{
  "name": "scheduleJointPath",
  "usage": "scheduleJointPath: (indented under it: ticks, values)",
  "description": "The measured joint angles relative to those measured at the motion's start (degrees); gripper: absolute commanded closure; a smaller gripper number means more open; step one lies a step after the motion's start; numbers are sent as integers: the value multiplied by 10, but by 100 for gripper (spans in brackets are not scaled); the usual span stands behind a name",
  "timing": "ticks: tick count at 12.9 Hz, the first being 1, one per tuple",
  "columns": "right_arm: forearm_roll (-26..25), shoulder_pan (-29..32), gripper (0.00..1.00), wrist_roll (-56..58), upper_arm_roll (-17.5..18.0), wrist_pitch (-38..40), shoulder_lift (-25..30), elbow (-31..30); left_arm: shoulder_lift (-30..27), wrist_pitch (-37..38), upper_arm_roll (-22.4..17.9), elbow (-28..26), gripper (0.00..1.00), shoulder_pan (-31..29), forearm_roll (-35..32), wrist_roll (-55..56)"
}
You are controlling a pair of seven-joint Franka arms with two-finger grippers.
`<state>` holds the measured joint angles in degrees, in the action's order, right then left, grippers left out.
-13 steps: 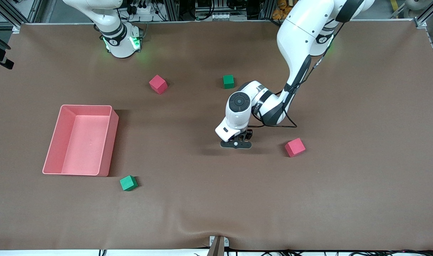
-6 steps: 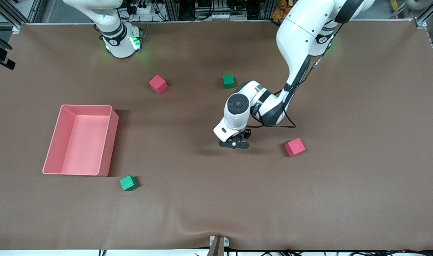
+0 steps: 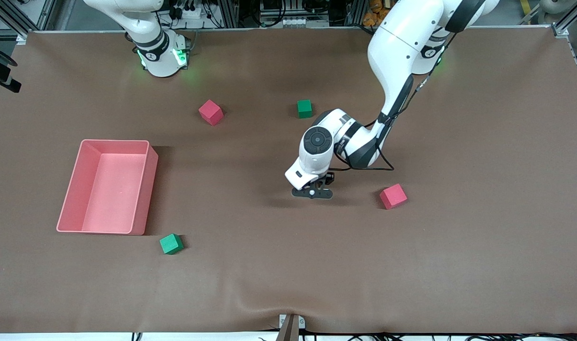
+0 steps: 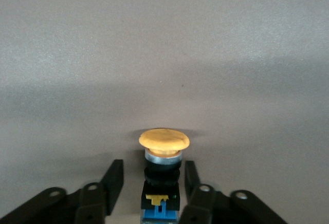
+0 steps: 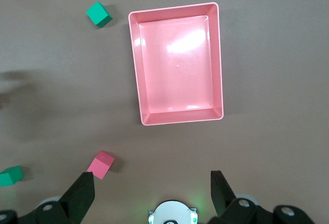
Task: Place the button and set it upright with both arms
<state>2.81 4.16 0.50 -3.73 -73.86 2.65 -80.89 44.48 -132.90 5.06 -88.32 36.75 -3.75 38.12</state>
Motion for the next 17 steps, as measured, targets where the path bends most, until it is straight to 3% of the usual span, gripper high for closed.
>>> scheduleJointPath:
  ticks: [1, 4, 5, 9, 14, 17]
  values:
    - [0, 0, 0, 0, 0, 0, 0, 0, 1, 0, 0, 0, 59, 0, 1, 0]
    - [0, 0, 0, 0, 0, 0, 0, 0, 5, 0, 0, 0, 95, 0, 1, 0]
    - [0, 0, 0, 0, -1, 0, 0, 0, 5, 0, 0, 1, 100, 0, 1, 0]
    - [0, 0, 0, 1, 0, 0, 0, -1, 0, 5, 0, 15, 100, -1, 3, 0]
    - [1, -2, 0, 1, 2, -3, 0, -1, -57, 41, 0, 25, 100, 6, 2, 59]
    - [2, -2, 0, 1, 3, -6, -1, -1, -83, 46, 1, 25, 100, 22, -76, 148]
